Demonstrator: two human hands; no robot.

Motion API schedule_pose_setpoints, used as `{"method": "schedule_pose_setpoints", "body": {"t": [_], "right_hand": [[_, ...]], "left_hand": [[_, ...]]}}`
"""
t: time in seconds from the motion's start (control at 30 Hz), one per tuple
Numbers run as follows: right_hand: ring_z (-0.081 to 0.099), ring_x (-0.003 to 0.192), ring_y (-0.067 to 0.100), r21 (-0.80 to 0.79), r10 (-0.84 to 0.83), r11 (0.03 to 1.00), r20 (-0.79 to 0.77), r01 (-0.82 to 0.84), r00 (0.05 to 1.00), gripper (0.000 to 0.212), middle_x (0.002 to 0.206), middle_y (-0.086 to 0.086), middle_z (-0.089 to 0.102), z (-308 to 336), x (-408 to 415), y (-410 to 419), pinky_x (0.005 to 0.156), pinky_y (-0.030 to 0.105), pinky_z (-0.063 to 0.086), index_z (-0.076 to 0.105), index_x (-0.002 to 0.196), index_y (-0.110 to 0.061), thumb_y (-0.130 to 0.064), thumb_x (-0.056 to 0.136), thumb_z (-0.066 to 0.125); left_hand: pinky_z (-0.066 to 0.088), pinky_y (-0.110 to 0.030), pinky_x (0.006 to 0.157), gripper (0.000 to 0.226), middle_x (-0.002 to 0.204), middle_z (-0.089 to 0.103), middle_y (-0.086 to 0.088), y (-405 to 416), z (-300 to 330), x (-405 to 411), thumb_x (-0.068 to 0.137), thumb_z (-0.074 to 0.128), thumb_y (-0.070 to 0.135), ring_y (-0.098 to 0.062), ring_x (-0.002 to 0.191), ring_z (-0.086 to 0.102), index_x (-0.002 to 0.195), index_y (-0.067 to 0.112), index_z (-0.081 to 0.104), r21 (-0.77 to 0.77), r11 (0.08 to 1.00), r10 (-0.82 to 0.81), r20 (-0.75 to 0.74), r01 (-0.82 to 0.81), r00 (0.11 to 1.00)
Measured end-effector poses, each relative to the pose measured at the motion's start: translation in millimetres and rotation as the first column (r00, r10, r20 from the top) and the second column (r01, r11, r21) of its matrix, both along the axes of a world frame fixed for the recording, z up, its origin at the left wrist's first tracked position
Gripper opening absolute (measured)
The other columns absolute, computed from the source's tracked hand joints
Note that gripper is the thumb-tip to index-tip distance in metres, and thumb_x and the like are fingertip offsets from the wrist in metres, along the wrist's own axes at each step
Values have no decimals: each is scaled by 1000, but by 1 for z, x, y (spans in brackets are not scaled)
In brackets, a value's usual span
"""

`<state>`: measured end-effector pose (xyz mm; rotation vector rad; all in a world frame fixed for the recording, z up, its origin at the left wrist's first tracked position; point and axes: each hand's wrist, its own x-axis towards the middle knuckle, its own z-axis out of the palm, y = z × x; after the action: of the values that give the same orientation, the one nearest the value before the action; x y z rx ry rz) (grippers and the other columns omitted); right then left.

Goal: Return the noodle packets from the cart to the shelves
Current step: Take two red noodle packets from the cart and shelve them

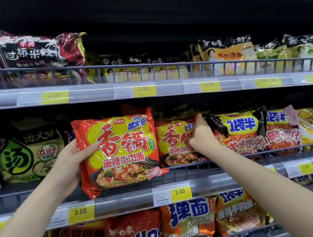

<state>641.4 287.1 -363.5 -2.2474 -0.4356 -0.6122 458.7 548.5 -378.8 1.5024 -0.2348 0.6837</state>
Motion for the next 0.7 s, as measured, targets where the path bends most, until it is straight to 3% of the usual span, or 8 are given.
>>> {"method": "schedule_pose_setpoints", "body": {"t": [0.1,0.2,0.27,0.37,0.4,0.47,0.53,0.7], "right_hand": [[15,145,31,-265,-42,958,256,112,966,84,158,16,6,-3,-5,4,112,37,32,16,149,-3,-1,81,66],[31,138,41,-445,48,870,506,213,861,78,146,28,36,-8,-1,9,106,45,38,46,132,10,6,62,79],[29,140,35,-482,68,853,487,203,871,72,150,22,32,-7,-5,12,111,42,35,39,139,5,4,73,70],[23,144,21,-243,166,964,248,-104,954,56,155,8,27,0,-25,13,115,32,22,28,147,-8,-18,96,48],[30,141,19,-97,282,958,162,-270,946,52,152,5,35,4,-35,14,114,31,24,34,146,-10,-29,98,45],[51,126,15,166,561,820,-48,-547,826,50,134,0,58,14,-58,17,107,31,38,53,133,-14,-46,94,45],[66,104,11,276,661,747,-212,-605,720,42,111,-4,72,19,-72,20,87,26,49,63,116,-18,-47,86,58],[74,80,18,424,660,735,-272,-529,700,29,92,4,76,29,-73,17,67,31,59,67,100,-9,-11,74,78]], "left_hand": [[57,-29,57,85,96,74,-5,0,-1,1,24,89,52,-22,81,72,100,21,65,15,1000,-5,2,5,1000],[58,-30,58,64,97,74,-5,-4,-1,3,46,86,42,-25,85,71,102,21,64,12,1000,-17,-20,17,1000],[58,-29,57,55,97,74,-6,-7,-2,2,54,81,36,-24,83,72,103,19,63,4,1000,-16,-23,16,1000],[57,-28,56,87,97,74,-5,-10,-2,3,27,89,51,-23,82,72,104,19,63,29,1000,-6,-30,7,1000],[57,-28,56,91,97,74,-5,-12,-1,3,24,89,52,-23,82,72,105,19,62,28,1000,-4,-37,5,999],[57,-29,57,93,98,74,-7,-16,0,6,24,89,52,-24,83,72,106,18,62,29,999,-13,-41,15,999],[57,-30,58,91,98,74,-8,-21,2,11,25,90,50,-24,83,72,105,17,63,14,1000,-27,-30,27,999],[58,-32,63,93,99,74,-6,-32,0,18,27,88,55,-23,87,71,107,17,63,30,997,-62,-64,64,996]]}}
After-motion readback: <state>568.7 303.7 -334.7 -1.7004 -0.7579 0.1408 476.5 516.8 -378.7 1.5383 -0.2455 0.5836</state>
